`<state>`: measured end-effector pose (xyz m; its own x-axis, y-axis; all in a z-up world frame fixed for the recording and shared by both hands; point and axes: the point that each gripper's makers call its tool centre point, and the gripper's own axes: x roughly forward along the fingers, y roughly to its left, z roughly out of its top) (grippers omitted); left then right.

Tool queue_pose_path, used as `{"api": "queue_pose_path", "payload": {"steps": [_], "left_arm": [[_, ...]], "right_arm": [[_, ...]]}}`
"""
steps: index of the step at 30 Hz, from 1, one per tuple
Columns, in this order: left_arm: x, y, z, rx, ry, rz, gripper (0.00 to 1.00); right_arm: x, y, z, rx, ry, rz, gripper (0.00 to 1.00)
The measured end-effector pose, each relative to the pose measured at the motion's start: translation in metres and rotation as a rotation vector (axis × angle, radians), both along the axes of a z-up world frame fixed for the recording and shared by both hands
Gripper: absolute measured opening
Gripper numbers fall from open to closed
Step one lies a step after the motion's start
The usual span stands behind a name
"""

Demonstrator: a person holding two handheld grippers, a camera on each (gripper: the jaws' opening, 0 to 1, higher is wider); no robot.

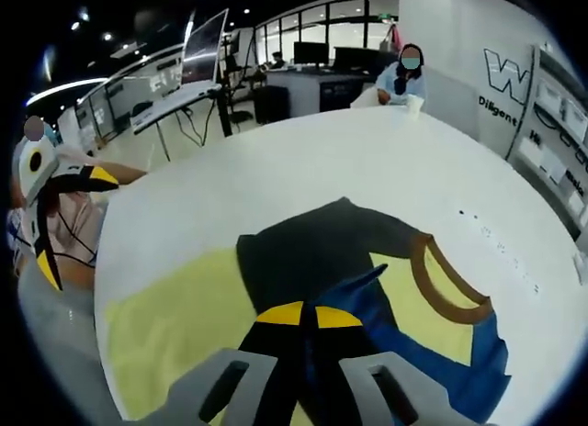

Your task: Fold the garment on the visible template until the final outline fits inside the template.

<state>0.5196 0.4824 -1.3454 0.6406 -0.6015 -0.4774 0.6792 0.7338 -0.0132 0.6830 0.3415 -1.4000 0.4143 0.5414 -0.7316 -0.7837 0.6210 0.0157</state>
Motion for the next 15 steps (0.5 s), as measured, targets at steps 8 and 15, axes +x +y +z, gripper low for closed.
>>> {"api": "queue_pose_path", "payload": {"steps": [8,15], "left_arm": [[-0.001,-0.001,-0.002,0.0,0.006,-0.005,0.86],[-0.001,0.0,-0.003,0.0,0.012,-0.005,0.86]], "right_arm": [[-0.001,0.002,-0.004,0.015,0.021,-0.014,0.0],[-0.004,0.01,-0.012,0.034,0.047,-0.014,0.0]]}}
